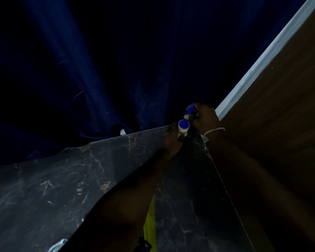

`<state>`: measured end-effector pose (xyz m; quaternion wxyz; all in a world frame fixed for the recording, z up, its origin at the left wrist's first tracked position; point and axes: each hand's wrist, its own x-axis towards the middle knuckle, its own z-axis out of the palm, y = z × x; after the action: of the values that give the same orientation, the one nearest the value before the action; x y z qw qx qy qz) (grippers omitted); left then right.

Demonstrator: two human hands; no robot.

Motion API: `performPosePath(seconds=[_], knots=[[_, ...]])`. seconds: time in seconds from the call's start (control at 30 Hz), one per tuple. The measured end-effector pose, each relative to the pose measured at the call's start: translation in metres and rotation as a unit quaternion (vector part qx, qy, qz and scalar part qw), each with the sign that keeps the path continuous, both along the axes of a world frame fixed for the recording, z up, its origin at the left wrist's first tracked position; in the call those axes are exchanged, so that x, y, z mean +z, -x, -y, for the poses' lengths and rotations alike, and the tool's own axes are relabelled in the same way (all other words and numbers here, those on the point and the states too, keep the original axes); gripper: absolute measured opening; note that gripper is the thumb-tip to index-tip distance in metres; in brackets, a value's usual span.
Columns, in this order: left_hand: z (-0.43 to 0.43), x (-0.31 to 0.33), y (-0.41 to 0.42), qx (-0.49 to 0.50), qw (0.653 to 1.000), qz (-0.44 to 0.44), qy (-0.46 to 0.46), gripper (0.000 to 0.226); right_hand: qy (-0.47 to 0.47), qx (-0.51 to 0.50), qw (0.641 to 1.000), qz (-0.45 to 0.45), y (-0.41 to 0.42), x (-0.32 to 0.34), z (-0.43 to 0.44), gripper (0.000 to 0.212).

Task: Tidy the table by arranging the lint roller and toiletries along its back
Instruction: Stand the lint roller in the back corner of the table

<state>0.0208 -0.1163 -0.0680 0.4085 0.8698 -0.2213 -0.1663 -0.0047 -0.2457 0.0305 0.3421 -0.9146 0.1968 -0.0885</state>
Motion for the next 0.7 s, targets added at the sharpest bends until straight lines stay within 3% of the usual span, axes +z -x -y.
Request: performPosePath(seconds=[0.2,0.33,0.43,0.57,0.7], knots=[[-0.024,0.010,0.007,-0.025,0.998,-0.048,0.027,0.074,-0.048,0.002,0.999,-0.020,0.002,0.004,-0.004,0.033],[-0.050,0.017,0.009,-0.043,0.999,-0.031,-0.010,0.076,-0.060,0.004,0.998,-0.025,0.005,0.009,-0.004,0.039],[-0.078,0.027,0.007,-0.069,0.996,0.010,-0.061,0.076,-0.069,-0.004,0.997,-0.035,0.009,0.012,-0.002,0.054],[-0.115,0.046,0.005,-0.099,0.976,0.129,-0.148,0.078,-0.097,-0.037,0.994,-0.042,0.019,0.022,-0.004,0.085],[-0.156,0.073,0.012,-0.097,0.960,0.183,-0.188,0.081,-0.075,-0.068,0.995,-0.009,0.047,0.032,-0.021,0.096]])
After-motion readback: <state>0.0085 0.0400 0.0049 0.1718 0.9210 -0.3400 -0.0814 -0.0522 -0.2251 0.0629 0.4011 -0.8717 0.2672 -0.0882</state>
